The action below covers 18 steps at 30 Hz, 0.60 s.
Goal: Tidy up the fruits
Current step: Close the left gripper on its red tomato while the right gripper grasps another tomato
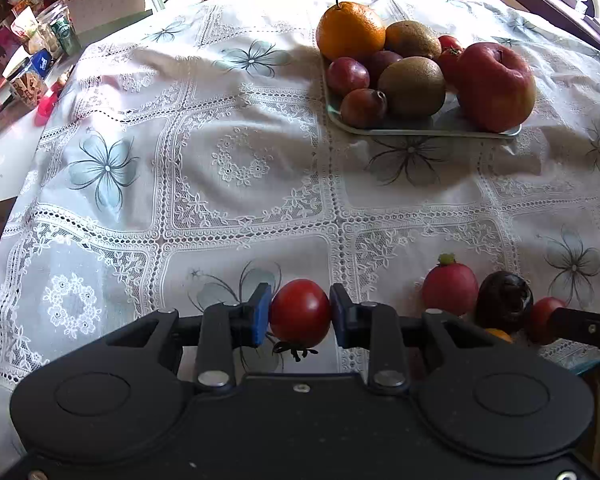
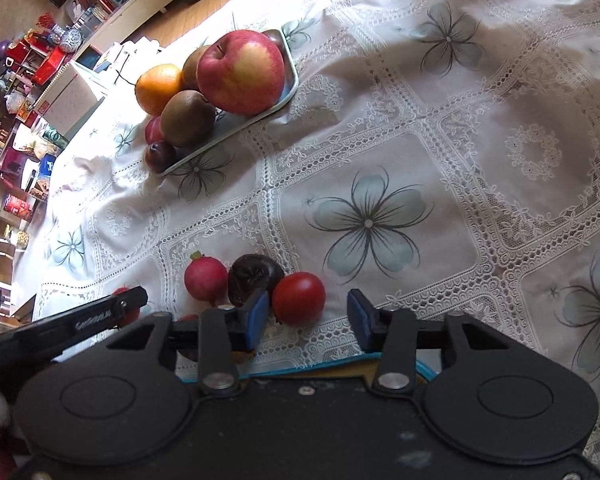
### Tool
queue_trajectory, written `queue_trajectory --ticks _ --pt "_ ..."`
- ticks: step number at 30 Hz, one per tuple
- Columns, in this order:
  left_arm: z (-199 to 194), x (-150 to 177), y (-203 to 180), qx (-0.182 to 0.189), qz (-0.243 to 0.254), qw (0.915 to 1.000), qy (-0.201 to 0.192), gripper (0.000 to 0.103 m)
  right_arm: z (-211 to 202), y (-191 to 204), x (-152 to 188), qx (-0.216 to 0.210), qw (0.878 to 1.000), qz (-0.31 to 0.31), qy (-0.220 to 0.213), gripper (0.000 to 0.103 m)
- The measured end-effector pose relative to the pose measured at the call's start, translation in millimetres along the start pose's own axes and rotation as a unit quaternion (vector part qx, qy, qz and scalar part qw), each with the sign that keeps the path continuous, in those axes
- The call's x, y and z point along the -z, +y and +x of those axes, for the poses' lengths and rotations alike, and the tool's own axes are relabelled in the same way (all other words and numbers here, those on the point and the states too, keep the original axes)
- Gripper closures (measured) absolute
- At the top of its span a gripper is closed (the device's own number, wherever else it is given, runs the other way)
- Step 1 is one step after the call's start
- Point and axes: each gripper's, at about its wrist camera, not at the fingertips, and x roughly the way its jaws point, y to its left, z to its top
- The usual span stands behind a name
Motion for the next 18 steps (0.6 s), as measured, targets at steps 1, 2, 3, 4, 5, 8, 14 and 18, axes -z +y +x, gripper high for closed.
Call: queue_trajectory --ticks 1,2,3,4,5,8,14,18 --pt "-0.7 0.3 -0.7 0.001 0.001 1.0 -0.001 0.063 4.5 0.5 -1.5 0.0 1.0 0.004 0.006 0.062" --pt "-2.0 1.6 -1.6 0.001 0.002 1.0 -0.002 0.063 8.9 0.5 -2.8 -0.001 1.0 0.007 0.013 0.062" --pt "-2.1 1.8 -1.6 0.001 0.003 1.0 -0.003 0.063 13.0 0.5 -3.5 -0.002 1.0 0.011 0.019 0.063" --pt "-2.1 1.9 -1.8 0.002 0.004 1.0 -0.003 0.063 17.0 1.2 -4.1 -0.004 1.0 0.014 0.023 0.063" --pt "-2.0 1.8 -1.5 0.002 0.004 1.0 -0.003 0.063 20.8 2.7 -4.6 -0.001 1.0 0.015 0.024 0.063" --pt "-0.9 1.4 -2.4 0.004 0.004 1.0 -0.001 0.063 21.3 10.0 -6.0 0.002 1.0 0.003 0.012 0.062" --pt "-5.9 4.7 -3.5 0.007 0.001 1.0 -0.001 0.063 25.3 21.4 -9.2 0.013 0.999 -0.03 0.008 0.068" --pt "-20.8 8.7 -5.7 0.005 0.001 1.0 -0.004 0.063 20.4 19.8 -4.6 0.012 0.999 -0.048 0.0 0.069"
